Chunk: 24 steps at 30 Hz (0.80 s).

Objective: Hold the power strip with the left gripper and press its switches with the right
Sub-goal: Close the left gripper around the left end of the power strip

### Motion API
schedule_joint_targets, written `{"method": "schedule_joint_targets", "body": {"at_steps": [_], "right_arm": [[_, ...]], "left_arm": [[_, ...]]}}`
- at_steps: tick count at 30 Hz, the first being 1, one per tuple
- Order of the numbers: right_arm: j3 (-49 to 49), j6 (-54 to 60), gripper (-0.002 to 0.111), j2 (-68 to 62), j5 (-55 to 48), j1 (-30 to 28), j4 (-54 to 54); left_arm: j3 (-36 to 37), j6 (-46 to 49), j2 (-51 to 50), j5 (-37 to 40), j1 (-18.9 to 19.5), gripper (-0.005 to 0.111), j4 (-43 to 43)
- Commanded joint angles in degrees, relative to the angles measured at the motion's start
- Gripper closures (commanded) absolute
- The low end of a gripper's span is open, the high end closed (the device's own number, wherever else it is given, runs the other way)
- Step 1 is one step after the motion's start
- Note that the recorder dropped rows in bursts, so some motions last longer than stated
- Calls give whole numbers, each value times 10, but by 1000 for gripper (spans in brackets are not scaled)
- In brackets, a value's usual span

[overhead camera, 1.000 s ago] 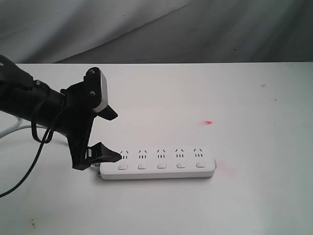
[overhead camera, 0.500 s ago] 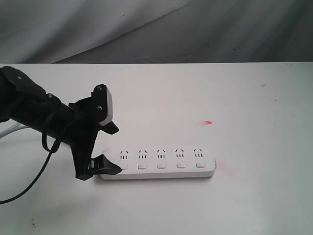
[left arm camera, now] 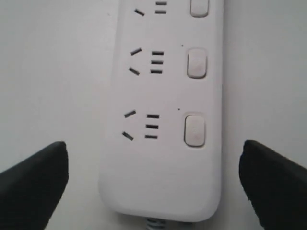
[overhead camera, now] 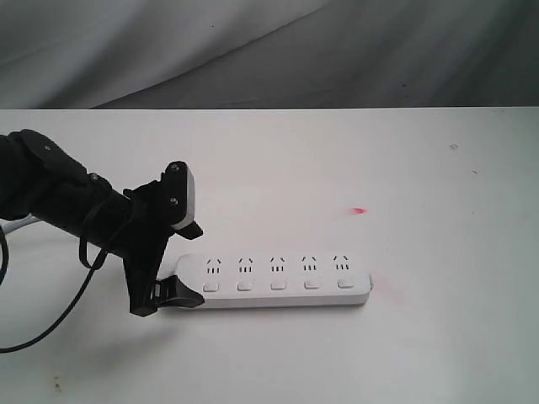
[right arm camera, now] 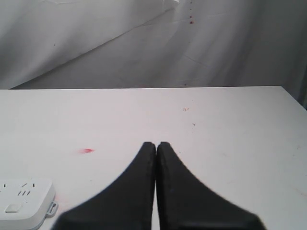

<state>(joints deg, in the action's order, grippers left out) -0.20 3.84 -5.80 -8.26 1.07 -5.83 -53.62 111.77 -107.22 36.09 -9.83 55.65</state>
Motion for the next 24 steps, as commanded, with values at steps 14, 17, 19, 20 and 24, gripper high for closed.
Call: {"method": "schedule_joint_targets", "body": {"at_steps": [14, 17, 19, 20, 24], "right_arm": [[2, -1, 108, 2, 5, -5, -4], [2, -1, 108, 2, 5, -5, -4], [2, -1, 108, 2, 5, -5, -4], [2, -1, 108, 2, 5, -5, -4], [2, -1, 108, 2, 5, -5, -4]], "left_arm": [[1, 55, -44, 13, 26, 17, 52], [1, 55, -51, 13, 26, 18, 52], [1, 55, -55, 16, 26, 18, 52], [1, 53, -56, 16, 26, 18, 52], [1, 53, -57, 22, 32, 18, 49]]}}
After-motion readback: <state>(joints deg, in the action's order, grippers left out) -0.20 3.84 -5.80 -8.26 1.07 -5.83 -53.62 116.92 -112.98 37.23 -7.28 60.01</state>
